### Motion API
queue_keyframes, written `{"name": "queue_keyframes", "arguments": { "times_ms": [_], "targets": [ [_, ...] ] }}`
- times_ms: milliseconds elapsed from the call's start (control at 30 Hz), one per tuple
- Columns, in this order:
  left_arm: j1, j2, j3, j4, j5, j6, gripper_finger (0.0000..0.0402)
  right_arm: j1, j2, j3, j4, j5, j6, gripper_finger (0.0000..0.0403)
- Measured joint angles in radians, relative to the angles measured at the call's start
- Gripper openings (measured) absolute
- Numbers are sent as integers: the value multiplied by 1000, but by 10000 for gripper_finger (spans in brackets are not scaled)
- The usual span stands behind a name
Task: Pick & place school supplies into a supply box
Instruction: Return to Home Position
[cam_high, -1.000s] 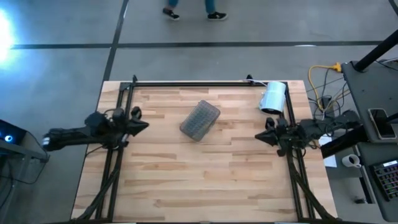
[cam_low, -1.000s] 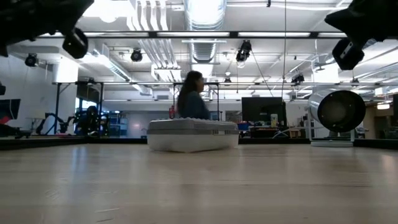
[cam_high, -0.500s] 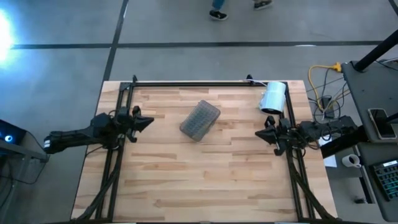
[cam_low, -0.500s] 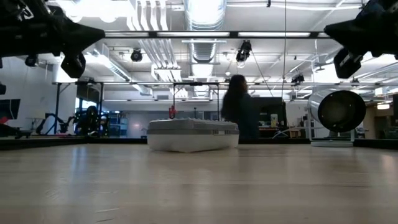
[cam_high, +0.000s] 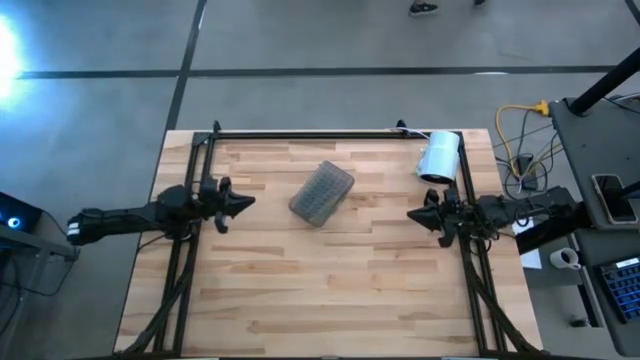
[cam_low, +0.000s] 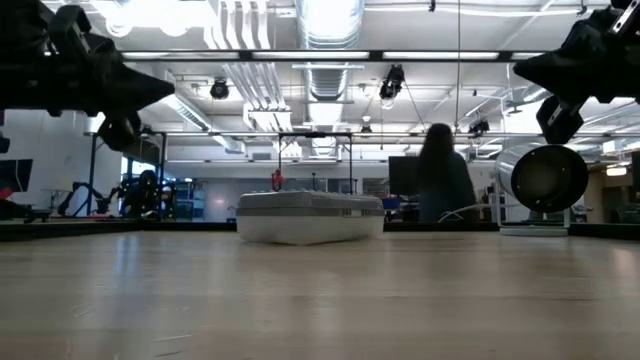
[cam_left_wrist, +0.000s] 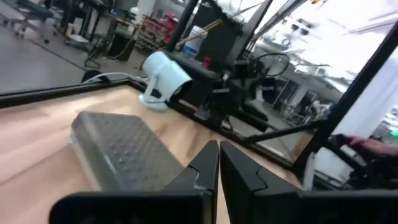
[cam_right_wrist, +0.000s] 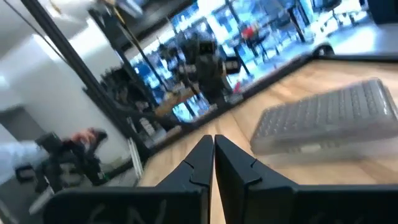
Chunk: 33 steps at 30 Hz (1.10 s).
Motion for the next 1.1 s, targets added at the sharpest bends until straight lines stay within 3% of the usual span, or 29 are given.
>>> {"name": "queue_keyframes", "arguments": {
  "times_ms": [133, 400, 633, 1100],
  "targets": [
    [21, -121, 0, -129, 11, 1, 0, -65, -34, 1, 4, -9, -1, 9],
    [33, -121, -1, -154, 12, 2, 0, -287, -41, 0, 3, 3, -1, 9],
    [31, -120, -1, -153, 16, 2, 0, -297, -41, 0, 4, 2, -1, 9],
    [31, 77, -1, -153, 17, 2, 0, -297, -29, 0, 4, 1, -1, 8]
  ]
}}
